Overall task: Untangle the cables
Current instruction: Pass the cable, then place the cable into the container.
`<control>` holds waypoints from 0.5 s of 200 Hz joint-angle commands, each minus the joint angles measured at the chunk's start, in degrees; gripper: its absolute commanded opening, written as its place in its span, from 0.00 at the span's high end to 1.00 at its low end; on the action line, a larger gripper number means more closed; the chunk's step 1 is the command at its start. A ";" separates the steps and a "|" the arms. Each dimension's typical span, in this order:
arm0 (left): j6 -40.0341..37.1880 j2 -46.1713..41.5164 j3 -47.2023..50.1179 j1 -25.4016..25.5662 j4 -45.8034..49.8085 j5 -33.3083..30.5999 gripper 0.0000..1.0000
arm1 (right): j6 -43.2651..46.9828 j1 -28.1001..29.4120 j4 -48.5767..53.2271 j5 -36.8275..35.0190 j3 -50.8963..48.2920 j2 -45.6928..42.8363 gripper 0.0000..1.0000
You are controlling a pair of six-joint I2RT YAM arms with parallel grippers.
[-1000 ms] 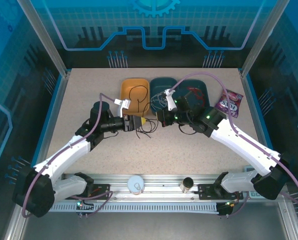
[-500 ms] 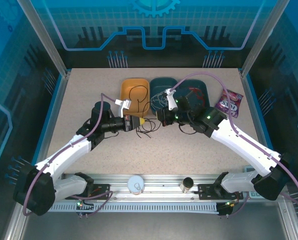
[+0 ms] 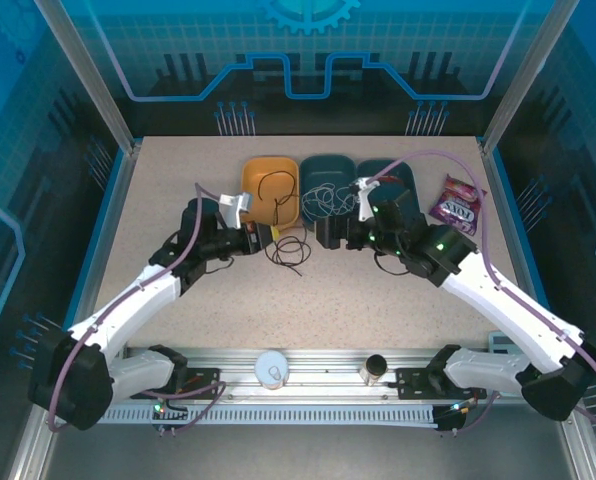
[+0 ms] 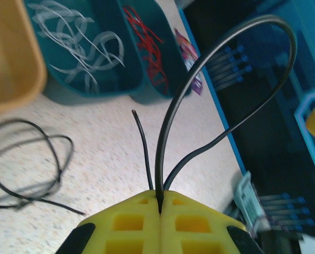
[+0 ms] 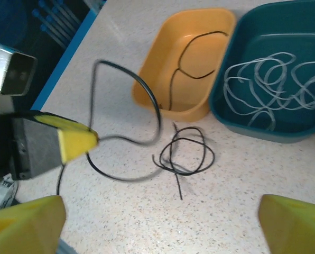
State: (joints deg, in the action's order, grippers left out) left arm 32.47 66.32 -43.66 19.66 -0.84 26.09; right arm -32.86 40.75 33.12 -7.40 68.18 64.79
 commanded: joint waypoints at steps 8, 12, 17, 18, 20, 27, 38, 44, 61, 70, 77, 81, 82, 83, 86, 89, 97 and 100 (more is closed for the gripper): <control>-2.50 3.57 -5.30 -2.28 3.98 -7.34 1.00 | -2.68 -0.92 2.61 -6.76 -1.93 -3.49 0.00; -2.43 4.29 -5.80 -2.55 4.03 -7.23 1.00 | -2.81 -0.85 2.82 -7.11 -2.12 -3.81 0.00; -2.31 5.31 -6.35 -2.92 3.94 -6.88 1.00 | -2.90 -0.86 2.97 -7.47 -2.31 -4.12 0.00; -2.32 5.48 -6.48 -2.98 3.89 -6.81 1.00 | -2.99 -0.86 2.99 -7.51 -2.38 -4.22 0.00; -2.25 5.79 -6.69 -3.10 3.84 -6.72 1.00 | -3.00 -0.85 3.04 -7.62 -2.42 -4.39 0.00; -2.19 7.16 -7.46 -3.46 3.59 -6.64 1.00 | -3.00 -0.85 3.17 -7.88 -2.65 -4.78 0.00; -2.15 9.19 -8.31 -3.87 2.77 -6.84 1.00 | -3.16 -0.86 3.34 -8.22 -2.96 -5.20 0.00; -1.98 10.26 -8.80 -4.08 2.05 -6.84 1.00 | -3.17 -0.90 3.44 -8.32 -3.05 -5.33 0.00; -1.79 13.43 -10.07 -4.61 -0.26 -6.75 1.00 | -3.17 -0.86 3.61 -8.45 -3.19 -5.39 0.00; -1.79 15.38 -11.09 -4.85 -0.90 -6.85 1.00 | -3.17 -0.86 3.53 -8.42 -3.08 -5.34 0.00; -1.79 17.07 -12.19 -5.05 -1.21 -6.44 1.00 | -3.22 -0.86 3.55 -8.42 -3.10 -5.23 0.00; -1.79 18.03 -12.79 -5.22 -1.38 -6.21 1.00 | -3.18 -0.85 3.45 -8.30 -3.14 -5.14 0.00; -1.79 18.26 -12.91 -5.23 -1.50 -6.17 1.00 | -3.17 -0.85 3.44 -8.27 -3.14 -5.13 0.00; -1.79 18.55 -13.06 -5.28 -1.60 -6.11 1.00 | -3.13 -0.85 3.44 -8.26 -3.14 -5.12 0.00; -1.71 19.26 -13.44 -5.37 -1.69 -5.99 1.00 | -3.15 -0.85 3.39 -8.18 -3.13 -5.05 0.00; -1.68 20.06 -13.86 -5.46 -1.84 -5.78 1.00 | -3.13 -0.85 3.36 -8.16 -3.09 -5.03 0.00; -1.69 22.03 -15.01 -5.66 -2.23 -5.29 1.00 | -3.11 -0.85 3.27 -8.07 -3.06 -4.86 0.00; -1.81 22.73 -15.44 -5.70 -2.23 -5.12 1.00 | -3.10 -0.85 3.31 -7.99 -3.07 -4.84 0.00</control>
State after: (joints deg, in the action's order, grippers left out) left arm 31.40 84.71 -54.85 14.85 -0.30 20.16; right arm -35.18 40.42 35.99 -14.57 65.54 60.23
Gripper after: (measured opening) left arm 0.054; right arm 0.996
